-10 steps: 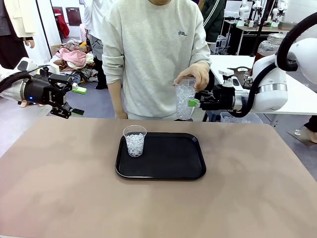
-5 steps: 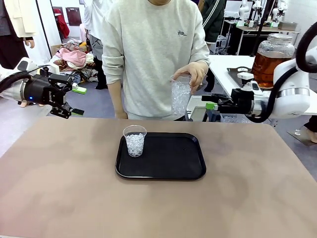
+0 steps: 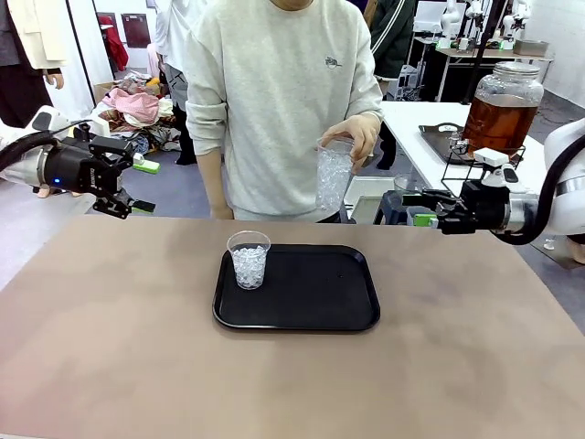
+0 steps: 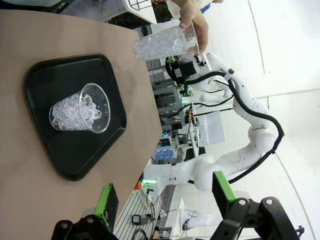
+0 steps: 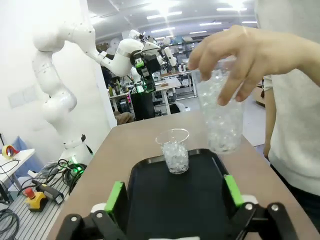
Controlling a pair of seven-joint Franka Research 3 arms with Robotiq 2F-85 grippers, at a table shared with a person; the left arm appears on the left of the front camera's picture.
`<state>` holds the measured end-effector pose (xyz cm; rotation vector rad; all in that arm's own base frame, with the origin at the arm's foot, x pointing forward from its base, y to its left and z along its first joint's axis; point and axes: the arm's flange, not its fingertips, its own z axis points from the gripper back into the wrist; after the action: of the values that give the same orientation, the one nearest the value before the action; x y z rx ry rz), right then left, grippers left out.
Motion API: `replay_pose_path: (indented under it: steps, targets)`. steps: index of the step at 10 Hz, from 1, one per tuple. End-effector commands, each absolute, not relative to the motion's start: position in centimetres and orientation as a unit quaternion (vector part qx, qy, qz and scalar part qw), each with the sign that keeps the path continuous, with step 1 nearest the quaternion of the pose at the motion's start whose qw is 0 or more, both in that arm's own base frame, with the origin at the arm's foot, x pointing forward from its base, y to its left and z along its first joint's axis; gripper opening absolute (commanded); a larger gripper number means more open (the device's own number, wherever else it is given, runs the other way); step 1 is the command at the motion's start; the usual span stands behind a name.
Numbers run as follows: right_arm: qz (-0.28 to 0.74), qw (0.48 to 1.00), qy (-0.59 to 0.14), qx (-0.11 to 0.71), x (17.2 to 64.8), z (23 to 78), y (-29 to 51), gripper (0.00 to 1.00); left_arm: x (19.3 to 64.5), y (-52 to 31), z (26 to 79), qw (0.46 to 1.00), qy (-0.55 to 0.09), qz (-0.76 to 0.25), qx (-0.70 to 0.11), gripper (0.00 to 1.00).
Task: Pour the drink into the iced cup.
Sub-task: Open the gripper to release the iced cup you were holding, then pick up the iced cup indicated by the human and present it to them.
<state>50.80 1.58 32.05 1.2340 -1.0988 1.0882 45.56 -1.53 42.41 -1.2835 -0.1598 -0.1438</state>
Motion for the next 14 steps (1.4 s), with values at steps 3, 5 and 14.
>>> replay_pose_path:
  steps: [3,5,14]
  targets:
    - [0.460,0.549,-0.464,0.521,50.80,32.05,1.58,1.00,45.50,-1.55,42.56,0.796,-0.078,-0.067,-0.596,1.00]
    - [0.460,0.549,-0.464,0.521,50.80,32.05,1.58,1.00,45.50,-1.55,42.56,0.796,-0.078,-0.067,-0.596,1.00]
    - [0.460,0.549,-0.464,0.521,50.80,32.05,1.58,1.00,45.50,-1.55,42.56,0.796,-0.078,-0.067,-0.596,1.00]
